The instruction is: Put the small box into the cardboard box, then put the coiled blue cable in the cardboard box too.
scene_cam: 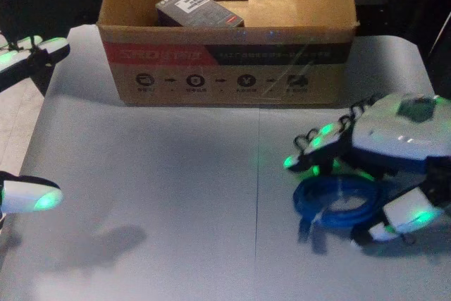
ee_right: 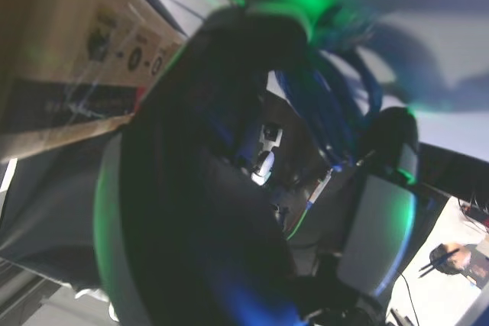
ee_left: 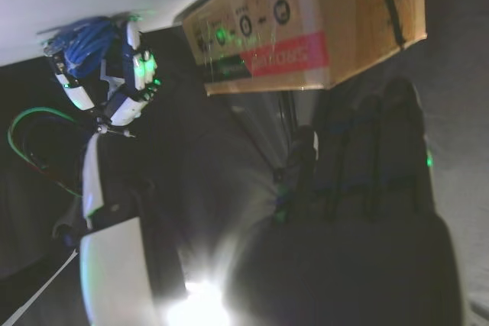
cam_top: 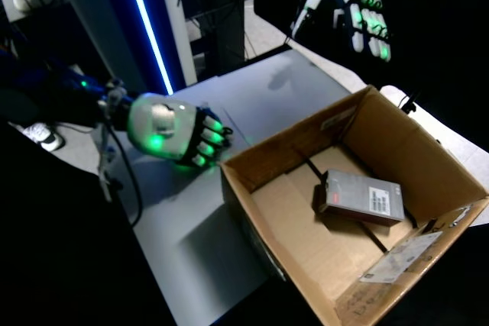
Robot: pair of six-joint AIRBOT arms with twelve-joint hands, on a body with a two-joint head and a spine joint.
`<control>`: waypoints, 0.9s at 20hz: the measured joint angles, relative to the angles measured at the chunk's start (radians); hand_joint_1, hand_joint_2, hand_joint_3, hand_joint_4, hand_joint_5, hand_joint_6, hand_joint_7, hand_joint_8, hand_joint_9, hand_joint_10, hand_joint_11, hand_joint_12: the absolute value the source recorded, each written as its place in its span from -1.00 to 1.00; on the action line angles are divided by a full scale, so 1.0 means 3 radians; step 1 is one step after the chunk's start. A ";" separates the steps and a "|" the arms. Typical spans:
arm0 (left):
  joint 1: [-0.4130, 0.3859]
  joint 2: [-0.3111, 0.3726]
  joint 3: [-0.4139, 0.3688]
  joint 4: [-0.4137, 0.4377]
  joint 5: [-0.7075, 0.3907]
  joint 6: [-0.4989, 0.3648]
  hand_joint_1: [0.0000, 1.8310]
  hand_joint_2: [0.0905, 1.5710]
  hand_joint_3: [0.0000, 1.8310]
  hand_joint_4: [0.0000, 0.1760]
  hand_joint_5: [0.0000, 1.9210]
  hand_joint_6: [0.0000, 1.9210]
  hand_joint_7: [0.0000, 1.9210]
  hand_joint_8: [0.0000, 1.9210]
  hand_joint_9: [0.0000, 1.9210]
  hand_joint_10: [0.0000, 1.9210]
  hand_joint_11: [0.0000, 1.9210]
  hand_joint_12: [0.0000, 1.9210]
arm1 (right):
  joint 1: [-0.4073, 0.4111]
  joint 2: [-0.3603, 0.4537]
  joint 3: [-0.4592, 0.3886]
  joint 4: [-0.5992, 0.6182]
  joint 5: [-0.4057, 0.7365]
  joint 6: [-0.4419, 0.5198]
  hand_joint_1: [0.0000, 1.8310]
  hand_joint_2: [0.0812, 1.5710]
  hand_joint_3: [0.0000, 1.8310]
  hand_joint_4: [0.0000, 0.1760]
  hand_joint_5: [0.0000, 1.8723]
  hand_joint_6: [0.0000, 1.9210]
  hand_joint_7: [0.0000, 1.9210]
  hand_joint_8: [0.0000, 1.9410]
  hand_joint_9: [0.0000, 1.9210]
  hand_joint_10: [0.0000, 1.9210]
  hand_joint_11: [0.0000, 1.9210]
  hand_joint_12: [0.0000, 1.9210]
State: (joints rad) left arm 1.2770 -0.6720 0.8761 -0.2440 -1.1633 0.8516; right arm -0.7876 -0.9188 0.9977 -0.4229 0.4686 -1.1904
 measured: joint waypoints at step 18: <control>0.0069 -0.0037 0.0000 -0.0061 -0.0055 -0.0022 -0.24 -0.05 -1.00 0.93 -0.96 -1.00 -0.99 -1.00 -0.94 -0.99 -0.87 -0.94 | 0.0582 0.0890 -0.0399 0.0177 0.1038 0.0001 -0.01 0.78 -1.00 -1.00 -0.49 0.79 -0.21 0.88 0.17 1.00 0.31 1.00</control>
State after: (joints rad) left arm 1.2976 -0.6830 0.8761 -0.2623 -1.1797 0.8452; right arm -0.6128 -0.6518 0.8780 -0.3698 0.7799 -1.1900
